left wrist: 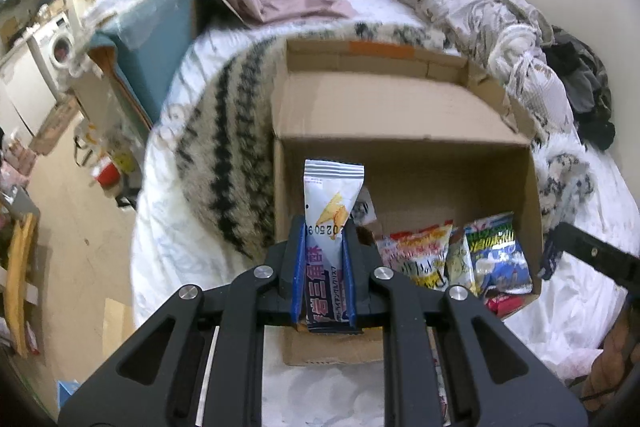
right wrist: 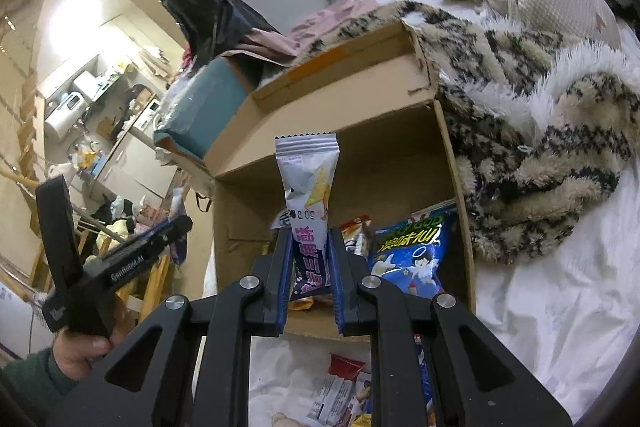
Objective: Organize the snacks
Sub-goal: 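Carry the white wafer bar into the box and open the right tool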
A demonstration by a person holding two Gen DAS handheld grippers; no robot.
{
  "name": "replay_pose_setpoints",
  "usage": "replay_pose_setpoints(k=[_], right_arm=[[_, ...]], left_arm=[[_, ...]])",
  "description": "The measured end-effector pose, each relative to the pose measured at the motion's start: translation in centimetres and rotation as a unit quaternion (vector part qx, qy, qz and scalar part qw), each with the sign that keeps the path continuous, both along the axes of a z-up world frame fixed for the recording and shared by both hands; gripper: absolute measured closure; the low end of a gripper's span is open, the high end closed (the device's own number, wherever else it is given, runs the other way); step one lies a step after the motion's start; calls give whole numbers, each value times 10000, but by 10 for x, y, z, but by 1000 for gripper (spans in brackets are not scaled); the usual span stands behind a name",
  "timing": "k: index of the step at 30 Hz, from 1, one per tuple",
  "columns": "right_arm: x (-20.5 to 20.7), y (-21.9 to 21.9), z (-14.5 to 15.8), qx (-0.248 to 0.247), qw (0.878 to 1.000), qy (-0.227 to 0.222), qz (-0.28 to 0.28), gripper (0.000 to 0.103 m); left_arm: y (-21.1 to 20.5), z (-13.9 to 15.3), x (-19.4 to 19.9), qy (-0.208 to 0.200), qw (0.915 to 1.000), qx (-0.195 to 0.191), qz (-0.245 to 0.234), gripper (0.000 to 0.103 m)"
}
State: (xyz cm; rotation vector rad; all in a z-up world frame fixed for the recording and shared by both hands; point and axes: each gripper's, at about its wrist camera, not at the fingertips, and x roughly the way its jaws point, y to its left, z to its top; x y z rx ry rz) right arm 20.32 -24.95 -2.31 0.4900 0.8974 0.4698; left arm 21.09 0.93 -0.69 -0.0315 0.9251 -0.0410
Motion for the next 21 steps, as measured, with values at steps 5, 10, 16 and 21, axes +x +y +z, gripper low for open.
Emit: replay_pose_setpoints(k=[5,10,16,21], right_arm=[[6,11,-10,-57,9998,147,77,85],[9,28,-25,-270,9986,379,257,85],[12,43,-38,-492,9961,594,419,85],[13,45,-43,-589,9947,699,466,84]], left_arm=[[-3,-19,4,320,9993,-187,-82,89],[-5,-24,1,403,9991,-131,-5,89],[-10,-35,4,462,9989,70,-16,89],[-11,-36,4,495,9987,80,0,89]])
